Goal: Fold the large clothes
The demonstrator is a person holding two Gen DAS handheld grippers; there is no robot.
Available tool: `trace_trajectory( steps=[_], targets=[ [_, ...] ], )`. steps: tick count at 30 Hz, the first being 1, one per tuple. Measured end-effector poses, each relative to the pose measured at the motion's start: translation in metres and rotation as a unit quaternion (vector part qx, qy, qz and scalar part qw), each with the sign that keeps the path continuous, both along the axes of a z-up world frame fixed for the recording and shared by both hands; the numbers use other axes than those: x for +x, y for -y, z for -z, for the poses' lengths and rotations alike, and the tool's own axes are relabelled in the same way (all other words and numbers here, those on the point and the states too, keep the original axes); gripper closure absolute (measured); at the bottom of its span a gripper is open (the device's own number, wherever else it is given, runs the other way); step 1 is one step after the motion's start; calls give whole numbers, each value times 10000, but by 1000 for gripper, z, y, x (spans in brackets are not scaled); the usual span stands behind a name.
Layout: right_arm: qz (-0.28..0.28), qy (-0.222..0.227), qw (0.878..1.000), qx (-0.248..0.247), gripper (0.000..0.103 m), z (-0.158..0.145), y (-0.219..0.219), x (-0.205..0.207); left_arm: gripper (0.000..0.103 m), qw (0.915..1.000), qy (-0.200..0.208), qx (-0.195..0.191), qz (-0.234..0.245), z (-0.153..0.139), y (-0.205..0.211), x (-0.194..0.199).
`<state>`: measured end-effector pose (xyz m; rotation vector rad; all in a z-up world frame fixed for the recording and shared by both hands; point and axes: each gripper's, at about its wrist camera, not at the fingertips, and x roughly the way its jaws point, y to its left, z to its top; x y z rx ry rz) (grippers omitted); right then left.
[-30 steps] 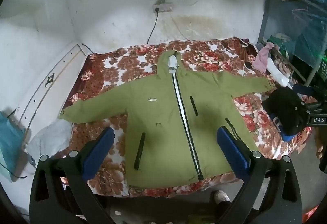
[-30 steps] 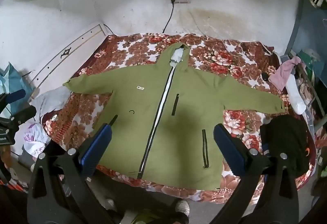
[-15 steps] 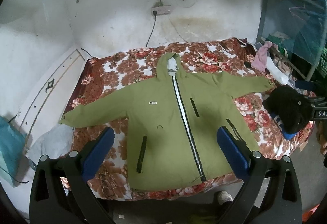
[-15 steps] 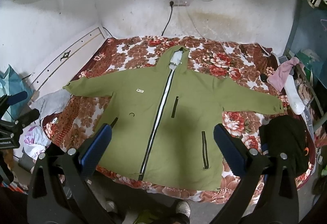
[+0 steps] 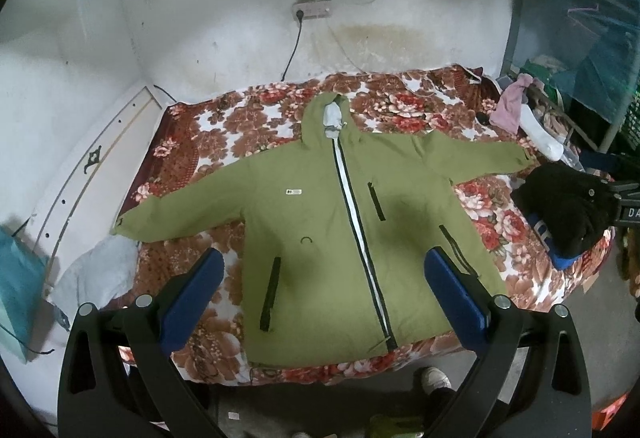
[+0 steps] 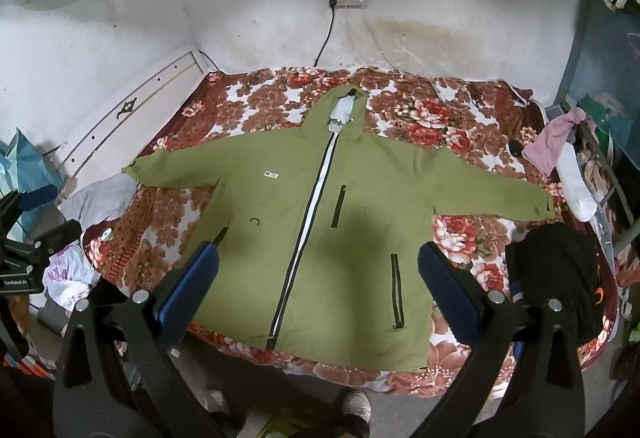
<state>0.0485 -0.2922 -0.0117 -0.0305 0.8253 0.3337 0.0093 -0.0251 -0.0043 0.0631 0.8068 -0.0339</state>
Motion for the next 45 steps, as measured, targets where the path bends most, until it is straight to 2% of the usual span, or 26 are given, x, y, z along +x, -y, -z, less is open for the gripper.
trace_trajectory(
  steps=[11,21,27,33,38,42,45],
  targets=[
    [-4,-26,10000,-11,4,2,7,3,5,9999,-102,-47,7,8,9,1],
    [-46,-92,9999,73,4,5,15,17,5,9993,-172,-50,-332,13,2,14],
    [-164,-173,9996,163,4,15,28,57,5,9966,-194,114,-788,13,11,48],
    [-316,-228,9990,228,4,17,60,114,5,9922,-250,214,-1202,7,36,86],
    [-421,-210,9989,54,4,12,74,167,5,9873,-254,112,-1566,-1,40,113],
    [-468,-365,9982,42,4,24,51,209,5,9830,-407,30,-1792,6,21,138],
    [-515,-422,9978,-8,4,33,20,233,5,9805,-468,-26,-1908,17,-14,159]
  ],
)
